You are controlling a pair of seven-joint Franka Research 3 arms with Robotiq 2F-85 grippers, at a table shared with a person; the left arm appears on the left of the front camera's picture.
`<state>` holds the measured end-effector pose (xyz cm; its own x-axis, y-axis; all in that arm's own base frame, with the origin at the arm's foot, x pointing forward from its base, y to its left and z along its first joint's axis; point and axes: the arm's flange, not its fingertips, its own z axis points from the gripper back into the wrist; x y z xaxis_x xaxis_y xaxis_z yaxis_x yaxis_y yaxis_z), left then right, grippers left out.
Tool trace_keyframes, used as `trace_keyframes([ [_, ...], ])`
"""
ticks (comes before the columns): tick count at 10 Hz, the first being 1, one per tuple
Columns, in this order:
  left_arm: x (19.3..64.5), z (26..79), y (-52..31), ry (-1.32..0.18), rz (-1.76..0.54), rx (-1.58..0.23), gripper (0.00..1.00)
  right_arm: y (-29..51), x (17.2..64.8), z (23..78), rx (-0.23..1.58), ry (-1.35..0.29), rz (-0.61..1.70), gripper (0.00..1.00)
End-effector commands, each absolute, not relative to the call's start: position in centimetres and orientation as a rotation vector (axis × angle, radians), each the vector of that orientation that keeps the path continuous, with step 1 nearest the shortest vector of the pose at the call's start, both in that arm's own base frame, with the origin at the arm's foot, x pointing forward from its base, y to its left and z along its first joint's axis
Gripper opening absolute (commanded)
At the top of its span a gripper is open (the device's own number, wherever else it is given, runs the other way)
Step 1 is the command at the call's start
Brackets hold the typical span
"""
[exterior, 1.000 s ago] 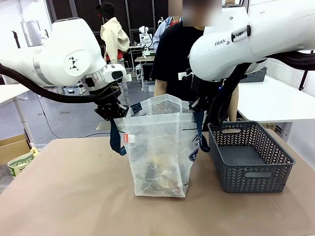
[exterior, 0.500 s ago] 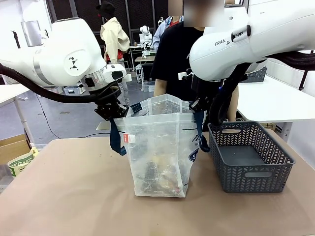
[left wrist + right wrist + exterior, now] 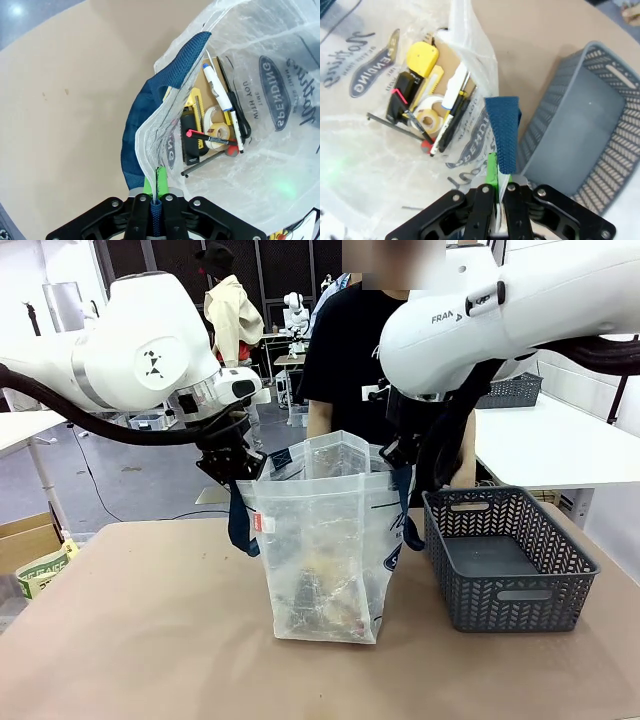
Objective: Transfer purchased items from the store into the shopping bag.
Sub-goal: Move the Reusable shopping bag to the right side of the table.
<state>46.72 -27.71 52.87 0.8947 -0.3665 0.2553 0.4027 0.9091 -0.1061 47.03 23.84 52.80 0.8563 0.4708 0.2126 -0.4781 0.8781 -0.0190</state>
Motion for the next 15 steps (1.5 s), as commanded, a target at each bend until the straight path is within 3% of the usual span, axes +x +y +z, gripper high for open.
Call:
trace_keyframes([
  [1,46.7,53.7,-28.7,-0.198,-0.341,-0.196,0.0,25.2,47.8,53.3,0.07,-0.151,0.406,0.0],
  [6,47.7,54.6,-30.5,-0.152,-0.226,-0.233,0.0,28.2,50.3,53.8,0.122,-0.082,0.253,0.0],
  [10,48.1,54.6,-31.8,-0.136,-0.299,-0.306,0.0,29.3,50.7,53.9,0.123,-0.092,0.253,0.0],
  [15,47.6,54.6,-32.7,-0.205,-0.295,-0.297,0.0,30.1,51.4,53.9,0.193,-0.127,0.222,0.0],
])
